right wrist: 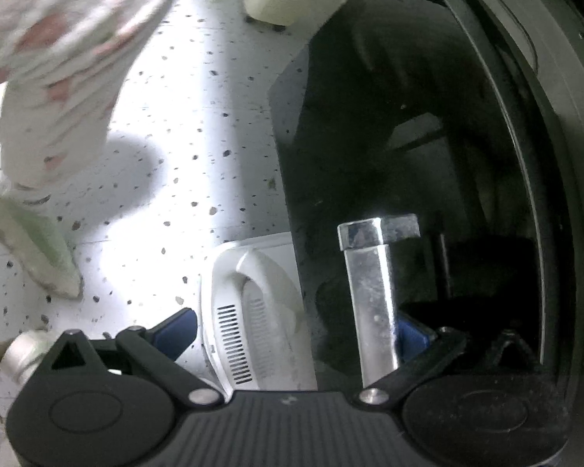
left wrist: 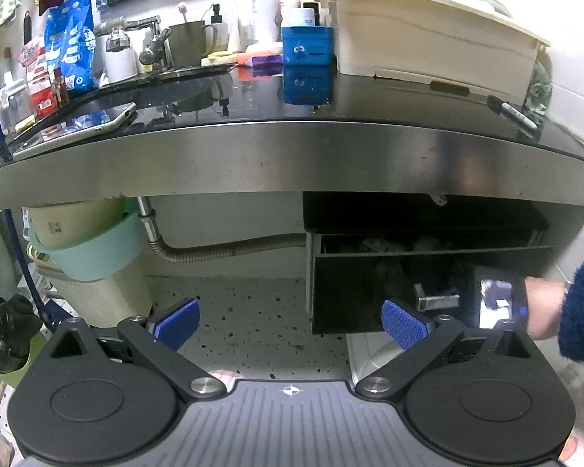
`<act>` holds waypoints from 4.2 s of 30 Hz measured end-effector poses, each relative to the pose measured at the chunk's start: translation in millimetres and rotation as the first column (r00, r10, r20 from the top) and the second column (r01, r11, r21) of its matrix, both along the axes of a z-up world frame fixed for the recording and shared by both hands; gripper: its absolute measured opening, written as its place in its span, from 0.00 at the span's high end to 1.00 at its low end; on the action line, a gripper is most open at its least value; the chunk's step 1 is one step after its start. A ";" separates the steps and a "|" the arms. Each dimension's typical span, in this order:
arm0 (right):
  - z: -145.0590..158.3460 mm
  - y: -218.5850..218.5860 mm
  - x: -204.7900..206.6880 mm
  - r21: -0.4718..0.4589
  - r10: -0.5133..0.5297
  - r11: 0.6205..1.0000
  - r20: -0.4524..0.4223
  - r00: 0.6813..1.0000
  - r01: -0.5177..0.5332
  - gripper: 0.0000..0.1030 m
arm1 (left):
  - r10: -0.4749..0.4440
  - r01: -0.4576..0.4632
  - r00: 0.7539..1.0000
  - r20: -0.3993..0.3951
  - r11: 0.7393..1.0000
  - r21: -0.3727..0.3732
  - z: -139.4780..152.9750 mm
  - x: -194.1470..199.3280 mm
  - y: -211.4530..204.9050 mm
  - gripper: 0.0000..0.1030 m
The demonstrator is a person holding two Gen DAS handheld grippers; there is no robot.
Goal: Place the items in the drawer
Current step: 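Hook the right gripper finger behind the black drawer front's edge, then pull the black drawer open with the right gripper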
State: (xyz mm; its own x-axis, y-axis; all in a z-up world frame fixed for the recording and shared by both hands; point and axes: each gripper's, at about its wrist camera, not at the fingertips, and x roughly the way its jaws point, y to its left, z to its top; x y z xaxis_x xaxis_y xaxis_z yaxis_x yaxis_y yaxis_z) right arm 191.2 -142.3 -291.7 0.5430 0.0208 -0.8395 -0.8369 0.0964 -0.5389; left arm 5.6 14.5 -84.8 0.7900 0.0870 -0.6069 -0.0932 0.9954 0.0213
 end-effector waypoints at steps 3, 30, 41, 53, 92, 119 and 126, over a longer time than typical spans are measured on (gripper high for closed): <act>-1.1 0.0 -13.5 0.007 0.000 1.000 0.004 1.000 0.000 0.00 | -0.005 0.005 1.000 0.003 1.000 -0.002 0.6 -0.7 -1.0 0.02; 93.6 -59.6 -49.6 0.723 -0.579 0.462 -0.193 0.792 0.514 0.15 | -0.108 0.096 0.982 0.155 0.992 0.081 4.4 -31.2 -25.1 0.02; 62.5 -72.4 -16.9 0.720 -0.757 0.209 -0.310 0.576 0.661 0.39 | -0.175 0.158 0.968 0.180 0.982 0.108 -1.6 -45.5 -41.0 0.02; 54.4 -62.1 -9.0 0.685 -0.833 0.167 -0.287 0.473 0.709 0.38 | -0.190 0.177 0.966 0.173 0.980 0.088 -5.1 -48.1 -41.3 0.02; 56.4 -66.8 -12.4 0.661 -0.831 0.150 -0.319 0.456 0.736 0.31 | -0.189 0.182 0.970 0.155 0.981 0.062 -4.5 -49.1 -35.2 0.02; 56.3 -68.4 8.0 0.601 -0.828 0.145 -0.362 0.429 0.786 0.31 | -0.193 0.186 0.970 0.150 0.981 0.059 -3.8 -52.8 -37.5 0.02; 55.8 -67.9 9.3 0.594 -0.827 0.147 -0.365 0.428 0.791 0.31 | -0.192 0.184 0.970 0.147 0.981 0.063 -3.4 -52.2 -37.9 0.02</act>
State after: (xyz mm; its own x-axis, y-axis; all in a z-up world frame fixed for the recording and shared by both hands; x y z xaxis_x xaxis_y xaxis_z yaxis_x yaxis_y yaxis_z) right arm 200.5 -210.2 -235.9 0.6162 0.0104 -0.7875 -0.0466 0.9986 -0.0232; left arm -46.6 -23.4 -88.3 0.8774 -0.0458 -0.4776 0.0899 0.9935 0.0697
